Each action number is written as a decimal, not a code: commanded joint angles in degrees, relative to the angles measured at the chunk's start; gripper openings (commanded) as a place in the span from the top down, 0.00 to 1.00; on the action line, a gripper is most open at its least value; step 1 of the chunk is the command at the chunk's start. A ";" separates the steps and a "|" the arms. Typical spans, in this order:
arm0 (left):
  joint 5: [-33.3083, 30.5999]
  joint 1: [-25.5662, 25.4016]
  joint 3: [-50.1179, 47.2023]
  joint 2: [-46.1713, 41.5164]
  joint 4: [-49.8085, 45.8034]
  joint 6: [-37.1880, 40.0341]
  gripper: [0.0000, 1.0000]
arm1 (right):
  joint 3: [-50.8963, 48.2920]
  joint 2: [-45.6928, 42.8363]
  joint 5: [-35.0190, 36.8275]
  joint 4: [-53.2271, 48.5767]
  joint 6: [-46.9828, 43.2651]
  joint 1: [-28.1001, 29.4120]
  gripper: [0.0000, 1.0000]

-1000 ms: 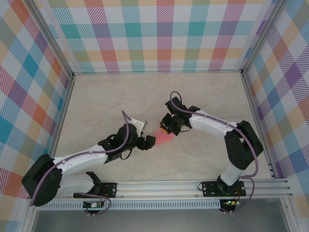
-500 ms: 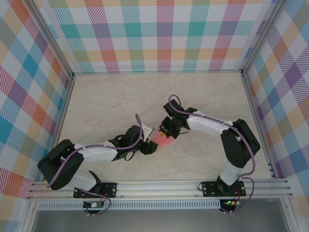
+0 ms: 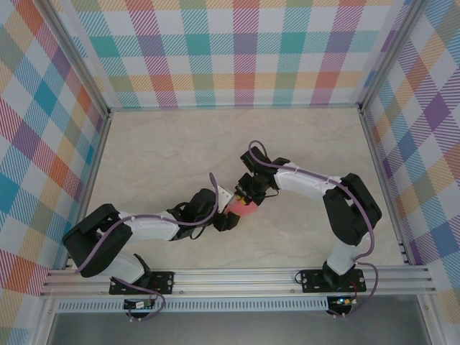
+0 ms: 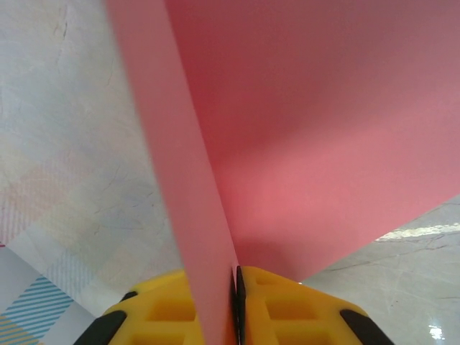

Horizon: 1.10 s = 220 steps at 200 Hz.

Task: Fold a paper plane with a square sheet of paper (pick it up from the middle)
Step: Fourth fold the wing at the center of the table.

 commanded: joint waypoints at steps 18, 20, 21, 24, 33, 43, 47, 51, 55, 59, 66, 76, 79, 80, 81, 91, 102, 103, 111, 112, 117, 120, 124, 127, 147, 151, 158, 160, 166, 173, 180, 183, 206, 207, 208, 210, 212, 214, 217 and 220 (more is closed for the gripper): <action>-2.56 -1.24 -1.29 1.40 4.21 3.00 0.52 | 1.38 0.84 -1.52 -2.12 0.89 -0.08 0.80; -2.63 -1.28 -1.26 1.49 4.30 3.14 0.53 | 1.35 0.85 -1.55 -2.09 0.90 -0.08 0.80; -2.64 -1.35 -1.28 1.49 4.38 3.16 0.53 | 1.34 0.85 -1.63 -2.07 0.90 -0.13 0.80; -2.72 -1.38 -1.38 1.51 4.50 3.20 0.54 | 1.29 0.92 -1.70 -2.08 0.97 -0.16 0.79; -2.97 -1.36 -1.54 1.59 4.67 3.40 0.57 | 1.26 0.94 -1.84 -2.09 0.98 -0.17 0.78; -3.10 -1.36 -1.79 1.71 4.96 3.69 0.58 | 1.16 0.86 -1.96 -2.05 1.03 -0.30 0.77; -3.10 -1.46 -1.90 1.70 5.12 3.84 0.60 | 1.08 0.92 -1.97 -1.98 1.02 -0.35 0.77; -3.01 -1.46 -1.97 1.75 5.22 3.90 0.61 | 1.05 0.77 -1.95 -2.01 1.04 -0.41 0.76; -3.04 -1.44 -2.00 1.82 5.22 4.04 0.62 | 1.05 0.70 -1.97 -1.99 1.08 -0.43 0.76; -3.00 -1.43 -2.08 1.90 5.18 4.06 0.64 | 0.99 0.65 -1.97 -2.01 1.04 -0.52 0.75; -3.00 -1.45 -2.10 1.91 5.24 4.19 0.67 | 0.99 0.51 -1.84 -2.12 0.91 -0.60 0.75; -2.78 -1.51 -2.10 1.97 5.29 4.31 0.70 | 1.07 0.39 -1.71 -2.43 0.71 -0.85 0.75; -2.74 -1.53 -2.10 1.93 5.30 4.37 0.71 | 1.14 0.29 -1.65 -2.46 0.65 -0.91 0.75; -2.74 -1.52 -2.10 1.93 5.32 4.44 0.71 | 1.10 0.26 -1.64 -2.52 0.69 -0.98 0.75; -2.74 -1.55 -2.10 1.97 5.32 4.43 0.71 | 1.09 0.25 -1.72 -2.51 0.66 -1.02 0.75; -2.49 -1.59 -2.03 2.10 5.42 4.54 0.73 | 1.07 0.19 -1.85 -2.67 0.56 -1.18 0.75; -2.38 -1.57 -1.95 2.35 5.40 4.76 0.76 | 1.10 0.19 -1.99 -2.84 0.30 -1.38 0.76; -2.38 -1.54 -1.93 2.36 5.41 4.76 0.76 | 1.13 0.17 -2.03 -2.84 0.34 -1.39 0.76; -2.30 -1.53 -1.88 2.46 5.45 5.00 0.78 | 1.16 0.16 -2.06 -3.02 0.21 -1.49 0.77; -2.30 -1.56 -1.90 2.46 5.48 4.97 0.78 | 1.16 0.16 -2.06 -3.06 0.20 -1.49 0.77; -2.26 -1.58 -1.93 2.54 5.59 5.07 0.79 | 1.16 0.18 -2.06 -3.19 0.12 -1.50 0.78; -2.21 -1.51 -1.92 2.54 5.66 5.08 0.79 | 1.16 0.20 -2.05 -3.27 0.04 -1.61 0.79; -2.14 -1.57 -2.04 2.56 5.75 5.07 0.80 | 1.16 0.17 -2.02 -3.42 -0.06 -1.66 0.79; -2.05 -1.58 -2.02 2.62 5.78 5.05 0.80 | 1.09 0.22 -2.01 -3.49 -0.13 -1.81 0.79; -1.65 -1.56 -1.92 2.63 5.84 5.12 0.81 | 1.07 0.24 -2.10 -4.12 -0.67 -2.01 0.82; -1.55 -1.59 -1.92 2.63 5.81 5.12 0.81 | 1.08 0.25 -2.23 -4.16 -0.76 -2.09 0.83; -1.32 -1.61 -1.99 2.55 5.98 5.07 0.81 | 1.07 0.24 -2.24 -4.32 -0.93 -2.17 0.84; -1.28 -1.57 -2.05 2.55 6.04 5.11 0.81 | 1.07 0.24 -2.30 -4.38 -1.00 -2.19 0.84; -1.08 -1.59 -2.01 2.54 6.32 5.04 0.80 | 1.08 0.24 -2.32 -4.55 -1.11 -2.26 0.84; -0.91 -1.60 -2.09 2.46 6.61 5.01 0.77 | 0.99 0.24 -2.39 -4.61 -1.18 -2.32 0.85; -0.76 -1.54 -2.10 2.51 6.86 4.88 0.73 | 0.90 0.37 -2.49 -4.65 -1.21 -2.45 0.86; -0.72 -1.52 -2.10 2.52 7.08 4.82 0.72 | 0.90 0.41 -2.54 -4.61 -1.28 -2.50 0.86; 0.23 -1.55 -2.02 3.49 8.84 4.77 0.67 | 0.54 0.38 -3.43 -4.00 -1.13 -2.83 0.87; 0.24 -1.53 -2.01 3.55 8.89 4.77 0.67 | 0.54 0.35 -3.45 -3.99 -1.12 -2.86 0.87; 0.29 -1.56 -2.01 3.62 8.96 4.77 0.67 | 0.59 0.38 -3.46 -3.99 -1.12 -2.88 0.87; 0.33 -1.58 -1.95 3.78 9.12 4.77 0.67 | 0.62 0.34 -3.51 -3.99 -1.12 -2.89 0.87; 0.40 -1.56 -1.93 3.91 9.22 4.81 0.68 | 0.63 0.39 -3.50 -4.01 -1.12 -2.89 0.87; 0.42 -1.52 -1.92 4.07 9.31 4.78 0.68 | 0.63 0.39 -3.58 -4.12 -1.12 -2.89 0.87; 0.48 -1.60 -1.85 4.31 9.40 4.78 0.69 | 0.63 0.39 -3.61 -4.15 -1.18 -2.94 0.87; 0.47 -1.59 -1.77 4.54 9.46 4.91 0.70 | 0.63 0.41 -3.64 -4.12 -1.13 -2.98 0.87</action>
